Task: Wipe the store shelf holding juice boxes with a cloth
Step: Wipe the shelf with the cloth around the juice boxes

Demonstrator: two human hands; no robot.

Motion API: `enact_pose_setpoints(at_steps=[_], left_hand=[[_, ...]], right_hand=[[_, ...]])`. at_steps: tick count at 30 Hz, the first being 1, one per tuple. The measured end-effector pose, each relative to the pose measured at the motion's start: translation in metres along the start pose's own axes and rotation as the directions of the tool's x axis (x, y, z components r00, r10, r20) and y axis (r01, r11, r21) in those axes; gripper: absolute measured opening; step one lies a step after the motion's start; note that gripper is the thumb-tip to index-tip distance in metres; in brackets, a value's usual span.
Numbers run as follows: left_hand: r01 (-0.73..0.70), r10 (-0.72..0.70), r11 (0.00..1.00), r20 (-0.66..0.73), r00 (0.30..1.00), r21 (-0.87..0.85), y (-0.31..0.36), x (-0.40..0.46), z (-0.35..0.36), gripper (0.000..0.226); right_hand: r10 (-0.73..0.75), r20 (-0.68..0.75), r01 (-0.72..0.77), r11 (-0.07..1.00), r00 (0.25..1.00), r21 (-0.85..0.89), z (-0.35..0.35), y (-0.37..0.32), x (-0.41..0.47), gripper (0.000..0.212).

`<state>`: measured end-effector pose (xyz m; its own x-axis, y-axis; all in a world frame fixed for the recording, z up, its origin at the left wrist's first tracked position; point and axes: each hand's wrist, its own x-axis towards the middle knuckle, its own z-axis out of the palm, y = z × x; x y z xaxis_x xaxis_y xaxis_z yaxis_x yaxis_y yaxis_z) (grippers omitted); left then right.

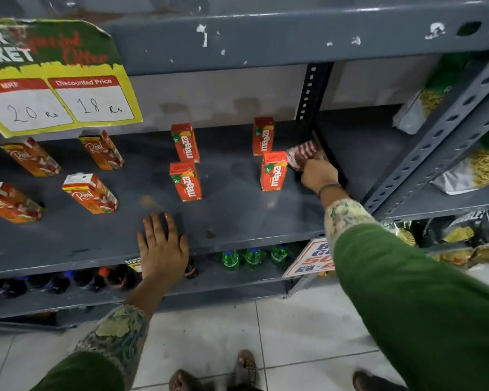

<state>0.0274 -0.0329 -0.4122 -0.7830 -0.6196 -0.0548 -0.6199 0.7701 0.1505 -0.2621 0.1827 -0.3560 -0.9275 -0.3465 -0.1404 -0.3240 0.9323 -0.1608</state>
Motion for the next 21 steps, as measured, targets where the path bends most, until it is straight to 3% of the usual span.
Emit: enact_pose_setpoints(at_steps=[5, 10, 12, 14, 16, 18, 21], left_hand=[[-0.009, 0.009, 1.000, -0.005, 1.000, 0.007, 0.000, 0.001, 0.002, 0.063], [-0.002, 0.002, 1.000, -0.013, 1.000, 0.008, 0.000, 0.000, 0.002, 0.062], [0.002, -0.002, 1.000, -0.004, 1.000, 0.005, 0.000, -0.001, 0.000, 0.062], [0.005, -0.005, 1.000, -0.004, 1.000, 0.004, 0.001, -0.001, 0.000, 0.063], [0.004, -0.004, 1.000, -0.010, 1.000, 0.006, 0.002, -0.002, -0.001, 0.063], [0.004, -0.004, 1.000, -0.008, 1.000, 0.010, 0.001, -0.002, -0.001, 0.063], [-0.016, 0.016, 1.000, -0.015, 1.000, -0.001, 0.000, -0.003, -0.001, 0.064]], right_hand=[[0.027, 0.044, -0.027, 1.000, 0.999, 0.007, 0.023, 0.001, -0.071, 0.055], [-0.118, -0.045, 0.125, 0.954, 0.992, 0.273, 0.045, -0.046, -0.157, 0.043], [-0.019, -0.177, 0.081, 0.933, 0.984, 0.349, 0.044, -0.048, -0.163, 0.037], [0.214, -0.341, -0.059, 0.909, 0.915, 0.412, 0.037, -0.033, -0.158, 0.037], [0.344, -0.325, -0.207, 0.898, 0.881, 0.388, 0.034, -0.016, -0.155, 0.044], [0.296, -0.216, -0.240, 0.938, 0.930, 0.252, 0.038, -0.016, -0.157, 0.053], [-0.013, -0.166, 0.037, 0.990, 0.986, 0.140, 0.055, -0.048, -0.169, 0.064]])
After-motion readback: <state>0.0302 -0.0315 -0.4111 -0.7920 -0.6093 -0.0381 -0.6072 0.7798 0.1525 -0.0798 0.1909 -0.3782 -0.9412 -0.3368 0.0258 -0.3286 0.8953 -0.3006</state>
